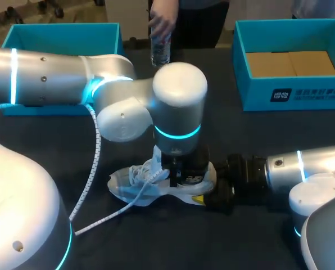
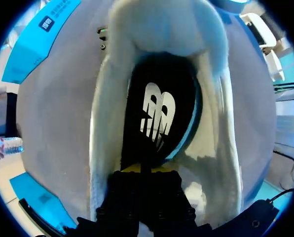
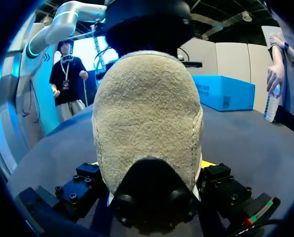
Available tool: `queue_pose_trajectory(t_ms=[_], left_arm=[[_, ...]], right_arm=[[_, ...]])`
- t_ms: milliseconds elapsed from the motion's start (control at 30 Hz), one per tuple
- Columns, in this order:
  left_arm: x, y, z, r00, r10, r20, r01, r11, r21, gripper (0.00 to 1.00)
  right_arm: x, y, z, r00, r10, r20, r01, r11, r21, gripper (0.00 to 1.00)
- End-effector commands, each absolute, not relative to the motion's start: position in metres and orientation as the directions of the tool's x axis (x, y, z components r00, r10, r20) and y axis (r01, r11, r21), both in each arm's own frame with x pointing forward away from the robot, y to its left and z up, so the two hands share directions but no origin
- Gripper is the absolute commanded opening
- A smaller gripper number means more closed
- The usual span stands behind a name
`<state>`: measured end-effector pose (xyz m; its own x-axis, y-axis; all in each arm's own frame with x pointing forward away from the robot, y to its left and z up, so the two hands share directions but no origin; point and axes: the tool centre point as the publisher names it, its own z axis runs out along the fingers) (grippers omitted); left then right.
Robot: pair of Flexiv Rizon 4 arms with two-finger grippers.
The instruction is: Take the shoe out of the shoebox, open the shoe tongue, remove and reinsert the insole, then place the shoe into the shoebox
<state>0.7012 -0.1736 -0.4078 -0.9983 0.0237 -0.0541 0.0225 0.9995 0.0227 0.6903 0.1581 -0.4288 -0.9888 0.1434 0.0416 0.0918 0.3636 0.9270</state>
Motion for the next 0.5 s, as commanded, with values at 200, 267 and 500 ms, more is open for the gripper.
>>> queue_pose_trajectory(t_ms=[200,267,500], left_arm=[[0.703,-0.166,-0.385,-0.994,0.062,0.089,0.050,0.990,-0.133,0.00],[0.699,-0.166,-0.378,-0.992,0.070,0.103,0.053,0.986,-0.157,0.00],[0.696,-0.164,-0.366,-0.986,0.066,0.151,0.031,0.973,-0.228,0.00]], right_arm=[[0.689,0.161,-0.431,-0.989,0.143,0.040,0.090,0.368,0.926,0.00],[0.689,0.161,-0.431,-0.989,0.143,0.040,0.090,0.368,0.926,0.00],[0.689,0.161,-0.431,-0.989,0.143,0.040,0.090,0.368,0.926,0.00]])
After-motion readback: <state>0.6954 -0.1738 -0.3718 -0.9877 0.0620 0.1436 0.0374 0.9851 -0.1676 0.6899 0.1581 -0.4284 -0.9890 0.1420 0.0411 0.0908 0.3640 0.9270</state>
